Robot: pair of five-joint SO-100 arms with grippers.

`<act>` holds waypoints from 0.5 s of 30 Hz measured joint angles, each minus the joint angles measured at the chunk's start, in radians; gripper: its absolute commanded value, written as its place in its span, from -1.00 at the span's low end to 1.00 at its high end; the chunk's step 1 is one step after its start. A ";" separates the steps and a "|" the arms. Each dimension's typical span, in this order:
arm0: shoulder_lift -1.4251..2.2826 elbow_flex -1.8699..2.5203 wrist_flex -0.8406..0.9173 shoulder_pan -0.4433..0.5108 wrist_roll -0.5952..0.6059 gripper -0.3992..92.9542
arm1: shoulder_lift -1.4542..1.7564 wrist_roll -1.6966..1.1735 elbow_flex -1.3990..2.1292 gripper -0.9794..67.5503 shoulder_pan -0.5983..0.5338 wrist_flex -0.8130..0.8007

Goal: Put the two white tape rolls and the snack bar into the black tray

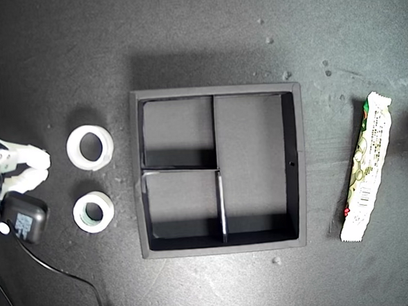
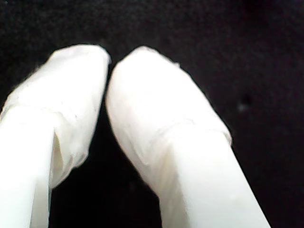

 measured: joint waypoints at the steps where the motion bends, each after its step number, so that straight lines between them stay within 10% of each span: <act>1: 0.000 0.000 0.000 0.000 0.000 -0.99 | 0.000 0.000 0.000 -0.97 0.000 0.000; 7: 0.000 0.000 0.000 0.006 -0.255 -0.99 | 0.000 0.000 0.000 -0.97 0.023 0.000; 15: 0.000 0.000 0.000 0.006 -0.287 -0.98 | 0.000 0.000 0.000 -0.98 0.021 0.000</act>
